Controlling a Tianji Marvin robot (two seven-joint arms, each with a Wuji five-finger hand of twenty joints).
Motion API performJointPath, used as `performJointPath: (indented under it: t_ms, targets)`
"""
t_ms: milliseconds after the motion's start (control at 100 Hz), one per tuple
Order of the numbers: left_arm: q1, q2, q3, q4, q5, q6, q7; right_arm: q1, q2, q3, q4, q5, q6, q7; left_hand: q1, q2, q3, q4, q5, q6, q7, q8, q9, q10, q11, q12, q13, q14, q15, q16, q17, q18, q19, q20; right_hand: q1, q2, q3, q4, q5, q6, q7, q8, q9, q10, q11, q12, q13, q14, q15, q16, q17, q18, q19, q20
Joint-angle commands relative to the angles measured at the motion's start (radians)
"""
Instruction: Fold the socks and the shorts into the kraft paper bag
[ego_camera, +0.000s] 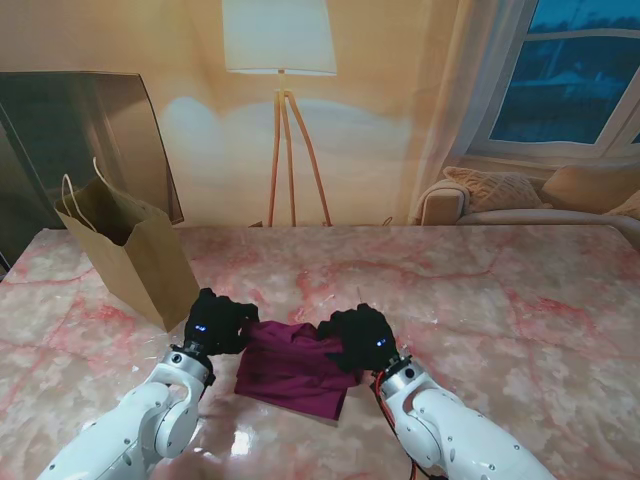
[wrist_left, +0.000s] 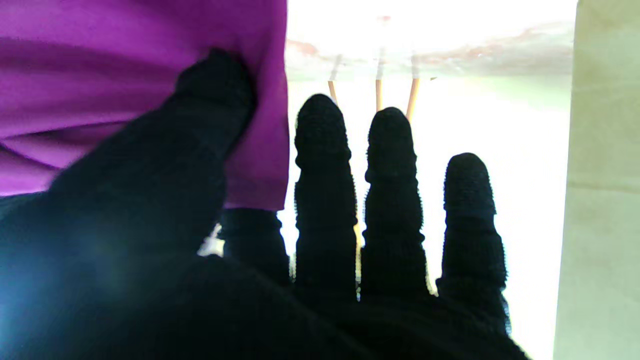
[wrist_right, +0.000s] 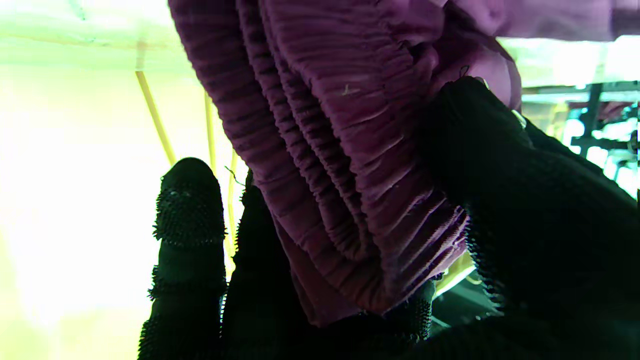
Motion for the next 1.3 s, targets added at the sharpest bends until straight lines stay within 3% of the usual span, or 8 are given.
performJointPath:
  t_ms: [0,330,390,470,590,650,890,1290]
  targets:
    - [0.022,0.016,-0.003,0.014,0.015,-0.008,0.010,-0.021,0.019,-0.006,0.016,-0.008,-0.017,-0.006,0.015,-0.020,0.052,-0.023,-0.007,0.006,0.065,0.021,-0.025,-0.031,0.021,0.025,-0.022,-0.016,0.016,0.017,-0.015,0.010,-0.005,0.014,0.036,0.009,0.033,-0.012,0.008,-0.070,0.096,0.047,-0.028,-0.034,0.013,0.014,-0.030,-0.026,-0.014,-0.020,-0.027,-0.026,-0.014,0.007]
    - [0.058,0.055,-0.016,0.014,0.097,-0.120,-0.046,-0.040,0.078,-0.025,-0.035,-0.132,-0.023,-0.005,-0.009,-0.010,0.060,-0.030,-0.061,0.021,-0.045,0.016,-0.110,-0.032,-0.046,-0.038,-0.081,-0.023,-0.079,-0.015,-0.052,-0.013,-0.053,0.012,-0.007,0.020,0.045,-0.015,-0.071,-0.001,-0.011,-0.050,-0.112,-0.034,-0.040,-0.040,-0.104,-0.039,-0.097,-0.062,-0.089,-0.030,-0.095,0.013]
    - [0.070,0.058,-0.028,0.006,0.096,-0.138,-0.067,-0.052,0.084,-0.014,-0.052,-0.142,-0.027,0.011,-0.033,-0.002,0.068,-0.036,-0.075,0.039,-0.095,0.027,-0.166,-0.022,-0.030,-0.122,-0.104,-0.020,-0.109,-0.028,-0.068,-0.018,-0.075,0.017,-0.030,0.031,0.057,-0.007,-0.085,0.030,-0.062,-0.042,-0.130,-0.029,-0.053,-0.066,-0.122,-0.035,-0.122,-0.077,-0.109,-0.026,-0.128,0.021]
    - [0.097,0.061,-0.059,-0.023,0.091,-0.161,-0.115,-0.074,0.091,0.009,-0.077,-0.155,-0.036,0.031,-0.092,0.018,0.096,-0.039,-0.090,0.069,-0.170,0.050,-0.262,0.004,-0.058,-0.391,-0.154,-0.015,-0.173,-0.067,-0.098,-0.025,-0.116,0.018,-0.064,0.044,0.064,0.012,-0.094,0.063,-0.109,-0.038,-0.149,-0.024,-0.071,-0.084,-0.143,-0.034,-0.149,-0.092,-0.134,-0.016,-0.164,0.021]
    - [0.145,0.064,-0.118,-0.081,0.079,-0.203,-0.192,-0.121,0.104,0.063,-0.134,-0.181,-0.056,0.069,-0.197,0.055,0.138,-0.006,-0.105,0.112,-0.252,0.084,-0.354,0.036,-0.140,-0.503,-0.228,-0.001,-0.258,-0.124,-0.152,-0.029,-0.183,0.011,-0.154,0.083,0.067,0.098,-0.102,0.104,-0.192,0.020,-0.181,-0.011,-0.115,-0.113,-0.189,-0.027,-0.221,-0.134,-0.190,0.003,-0.250,0.006]
    - [0.166,0.065,-0.142,-0.106,0.079,-0.216,-0.213,-0.151,0.110,0.096,-0.169,-0.195,-0.069,0.096,-0.248,0.077,0.160,0.052,-0.117,0.127,-0.290,0.112,-0.390,0.046,-0.170,-0.544,-0.253,0.003,-0.287,-0.149,-0.161,-0.030,-0.206,0.016,-0.195,0.102,0.056,0.147,-0.105,0.112,-0.237,0.085,-0.197,-0.004,-0.140,-0.128,-0.205,-0.022,-0.254,-0.159,-0.215,0.011,-0.290,0.006]
    - [0.229,0.065,-0.216,-0.176,0.069,-0.282,-0.259,-0.252,0.119,0.196,-0.271,-0.227,-0.123,0.125,-0.282,0.103,0.136,0.061,-0.121,0.094,-0.318,0.142,-0.458,0.058,-0.221,-0.598,-0.319,0.010,-0.363,-0.206,-0.209,-0.034,-0.281,0.005,-0.330,0.185,-0.014,0.148,-0.104,0.115,-0.267,0.106,-0.215,0.008,-0.184,-0.151,-0.226,-0.013,-0.317,-0.191,-0.263,0.029,-0.361,-0.005]
    - [0.289,0.052,-0.295,-0.255,0.044,-0.279,-0.251,-0.377,0.107,0.311,-0.393,-0.223,-0.178,0.104,-0.306,0.184,0.058,0.036,-0.109,0.077,-0.322,0.139,-0.486,0.068,-0.242,-0.626,-0.349,0.010,-0.400,-0.243,-0.234,-0.031,-0.344,-0.003,-0.368,0.246,-0.063,0.156,-0.009,0.093,-0.222,0.146,-0.164,0.018,-0.226,-0.179,-0.178,0.013,-0.369,-0.214,-0.262,0.046,-0.391,0.000]
